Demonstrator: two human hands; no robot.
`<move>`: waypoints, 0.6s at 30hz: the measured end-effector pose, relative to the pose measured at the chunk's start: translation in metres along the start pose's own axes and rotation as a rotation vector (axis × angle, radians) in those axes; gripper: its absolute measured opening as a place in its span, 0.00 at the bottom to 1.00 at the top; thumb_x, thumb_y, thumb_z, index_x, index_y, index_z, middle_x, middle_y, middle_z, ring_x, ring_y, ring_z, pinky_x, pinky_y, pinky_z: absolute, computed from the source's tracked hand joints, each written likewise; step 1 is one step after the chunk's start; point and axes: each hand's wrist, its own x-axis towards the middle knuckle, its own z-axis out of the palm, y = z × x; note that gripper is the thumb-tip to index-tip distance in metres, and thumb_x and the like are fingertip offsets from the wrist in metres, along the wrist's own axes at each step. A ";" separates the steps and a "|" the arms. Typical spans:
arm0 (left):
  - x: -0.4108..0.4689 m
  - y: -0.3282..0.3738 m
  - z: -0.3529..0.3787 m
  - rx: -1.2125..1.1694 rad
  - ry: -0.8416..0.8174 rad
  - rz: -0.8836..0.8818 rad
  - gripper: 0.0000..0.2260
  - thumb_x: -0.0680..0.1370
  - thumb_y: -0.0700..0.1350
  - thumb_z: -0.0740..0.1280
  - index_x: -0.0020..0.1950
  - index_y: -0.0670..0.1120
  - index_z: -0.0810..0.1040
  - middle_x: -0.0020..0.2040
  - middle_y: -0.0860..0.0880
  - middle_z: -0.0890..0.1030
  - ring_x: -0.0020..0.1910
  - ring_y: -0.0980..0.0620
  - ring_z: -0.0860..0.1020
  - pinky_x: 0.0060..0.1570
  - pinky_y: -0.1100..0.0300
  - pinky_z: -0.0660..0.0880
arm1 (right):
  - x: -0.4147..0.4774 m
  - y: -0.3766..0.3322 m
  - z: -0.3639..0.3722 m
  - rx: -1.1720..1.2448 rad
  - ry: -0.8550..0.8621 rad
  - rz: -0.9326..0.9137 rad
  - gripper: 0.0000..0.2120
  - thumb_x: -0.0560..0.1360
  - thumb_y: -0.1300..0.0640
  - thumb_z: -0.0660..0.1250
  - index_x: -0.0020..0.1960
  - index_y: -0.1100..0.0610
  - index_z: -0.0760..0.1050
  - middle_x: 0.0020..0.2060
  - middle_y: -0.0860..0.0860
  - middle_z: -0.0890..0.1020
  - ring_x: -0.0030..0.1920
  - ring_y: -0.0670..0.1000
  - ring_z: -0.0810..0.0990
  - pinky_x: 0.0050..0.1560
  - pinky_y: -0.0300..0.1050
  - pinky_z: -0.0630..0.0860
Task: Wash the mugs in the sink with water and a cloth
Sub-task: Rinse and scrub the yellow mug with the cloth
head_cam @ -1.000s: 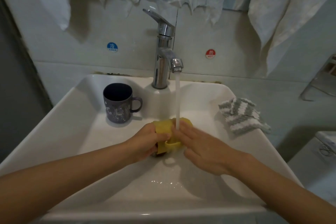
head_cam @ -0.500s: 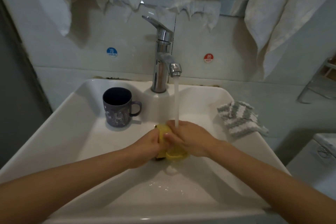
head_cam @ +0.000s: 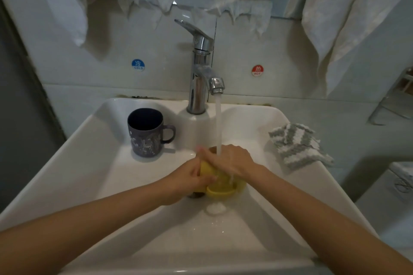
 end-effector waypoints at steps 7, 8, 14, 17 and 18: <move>0.003 0.006 -0.002 0.105 -0.113 0.072 0.21 0.78 0.40 0.63 0.66 0.58 0.63 0.61 0.59 0.73 0.57 0.63 0.76 0.54 0.66 0.75 | -0.009 0.013 -0.008 0.133 0.010 -0.092 0.23 0.81 0.43 0.45 0.65 0.50 0.72 0.60 0.54 0.78 0.57 0.57 0.76 0.58 0.49 0.71; 0.004 0.005 -0.003 0.109 -0.112 0.080 0.18 0.79 0.43 0.63 0.64 0.59 0.64 0.61 0.60 0.73 0.58 0.63 0.75 0.57 0.65 0.74 | -0.008 0.013 -0.007 0.155 0.029 -0.068 0.22 0.82 0.44 0.45 0.64 0.51 0.73 0.61 0.54 0.77 0.57 0.57 0.76 0.58 0.49 0.70; 0.005 0.004 -0.017 0.177 -0.003 0.040 0.18 0.73 0.68 0.59 0.56 0.60 0.71 0.57 0.62 0.76 0.56 0.65 0.75 0.57 0.71 0.71 | -0.006 0.018 -0.008 0.333 0.158 0.053 0.26 0.82 0.44 0.43 0.64 0.57 0.72 0.60 0.57 0.77 0.58 0.57 0.75 0.59 0.49 0.68; 0.009 -0.001 -0.008 0.319 0.125 0.077 0.13 0.76 0.59 0.62 0.57 0.57 0.69 0.55 0.59 0.76 0.56 0.60 0.76 0.60 0.61 0.73 | -0.006 0.012 -0.007 0.250 0.298 0.029 0.26 0.82 0.44 0.40 0.57 0.55 0.74 0.51 0.55 0.80 0.51 0.56 0.78 0.51 0.47 0.69; 0.011 0.001 -0.004 0.369 0.181 0.102 0.11 0.77 0.53 0.64 0.58 0.56 0.68 0.53 0.59 0.75 0.54 0.58 0.75 0.57 0.62 0.74 | -0.005 0.010 -0.008 0.224 0.334 0.028 0.26 0.81 0.44 0.40 0.55 0.54 0.73 0.47 0.54 0.80 0.48 0.55 0.78 0.48 0.46 0.69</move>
